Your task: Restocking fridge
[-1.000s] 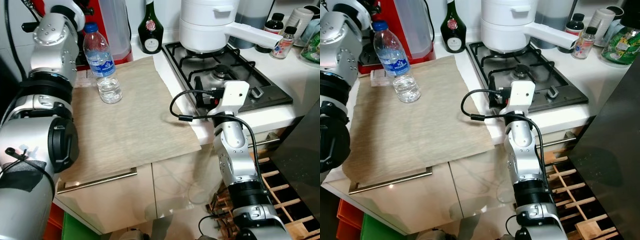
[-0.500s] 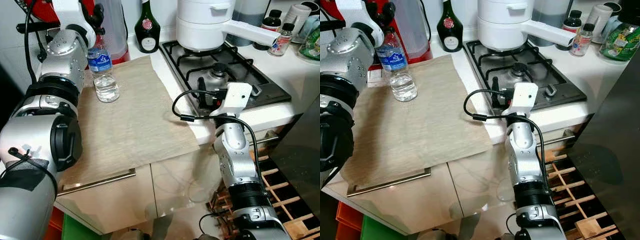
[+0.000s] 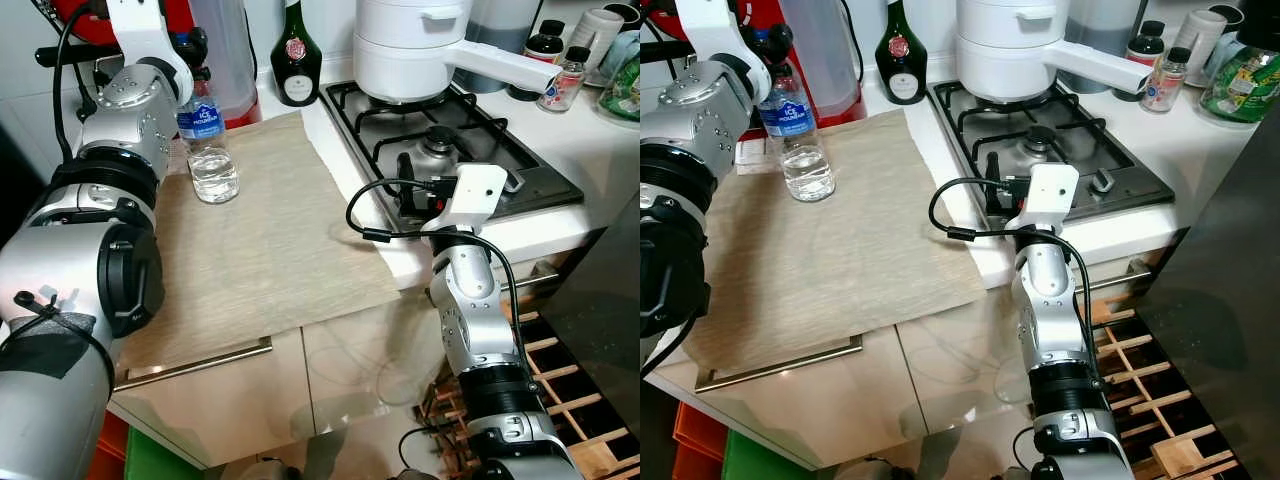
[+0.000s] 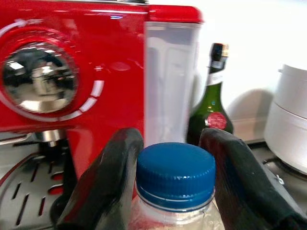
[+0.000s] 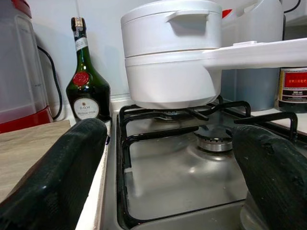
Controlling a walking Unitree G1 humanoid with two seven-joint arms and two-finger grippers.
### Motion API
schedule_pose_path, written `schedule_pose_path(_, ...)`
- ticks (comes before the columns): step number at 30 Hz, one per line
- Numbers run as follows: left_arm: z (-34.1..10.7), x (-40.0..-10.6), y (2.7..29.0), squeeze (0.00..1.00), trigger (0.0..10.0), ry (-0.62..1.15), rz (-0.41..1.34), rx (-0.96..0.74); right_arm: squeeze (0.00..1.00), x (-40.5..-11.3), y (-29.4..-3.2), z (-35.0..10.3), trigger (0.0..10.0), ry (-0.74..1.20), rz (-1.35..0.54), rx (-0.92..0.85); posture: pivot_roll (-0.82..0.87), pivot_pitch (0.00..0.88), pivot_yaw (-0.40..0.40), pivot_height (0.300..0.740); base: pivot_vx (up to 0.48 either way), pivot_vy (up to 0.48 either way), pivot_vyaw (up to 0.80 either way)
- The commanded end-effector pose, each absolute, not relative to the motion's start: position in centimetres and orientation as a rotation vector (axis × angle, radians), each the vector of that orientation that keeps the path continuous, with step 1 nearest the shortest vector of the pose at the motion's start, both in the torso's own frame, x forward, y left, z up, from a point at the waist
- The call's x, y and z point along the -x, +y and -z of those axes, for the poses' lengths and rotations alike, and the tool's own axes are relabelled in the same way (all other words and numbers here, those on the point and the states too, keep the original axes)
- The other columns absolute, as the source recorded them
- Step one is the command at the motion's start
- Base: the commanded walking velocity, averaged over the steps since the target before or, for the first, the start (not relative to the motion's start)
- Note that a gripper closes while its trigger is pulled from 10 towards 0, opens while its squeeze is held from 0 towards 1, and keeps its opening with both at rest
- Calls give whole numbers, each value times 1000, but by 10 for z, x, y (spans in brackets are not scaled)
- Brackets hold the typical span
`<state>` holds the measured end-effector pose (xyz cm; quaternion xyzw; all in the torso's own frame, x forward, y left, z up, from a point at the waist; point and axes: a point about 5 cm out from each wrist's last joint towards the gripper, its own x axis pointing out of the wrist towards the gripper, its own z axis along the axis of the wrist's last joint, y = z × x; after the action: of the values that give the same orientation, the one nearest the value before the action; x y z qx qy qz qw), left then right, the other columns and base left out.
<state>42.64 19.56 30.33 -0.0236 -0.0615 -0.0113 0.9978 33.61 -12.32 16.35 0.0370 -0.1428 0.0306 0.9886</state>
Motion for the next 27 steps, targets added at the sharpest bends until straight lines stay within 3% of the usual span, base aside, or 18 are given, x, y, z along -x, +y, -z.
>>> schedule_pose_path(1, -295, -427, 192, 0, 0, -100, 47, 28, 0, -335, -122, -166, 10000, -296, -65, -77, -116, 0, 107, 732, 0, 0, 0)
schedule_pose_path(10, -293, -426, 196, 0, 0, -110, 32, 24, 0, -336, -122, -167, 10000, -300, -62, -78, -114, 0, 109, 732, 0, 0, 0)
schedule_pose_path(27, -282, -423, 200, 0, 0, -155, 101, 166, 0, -335, -126, -168, 10000, -306, -72, -56, -143, 0, 80, 732, 0, 0, 0)
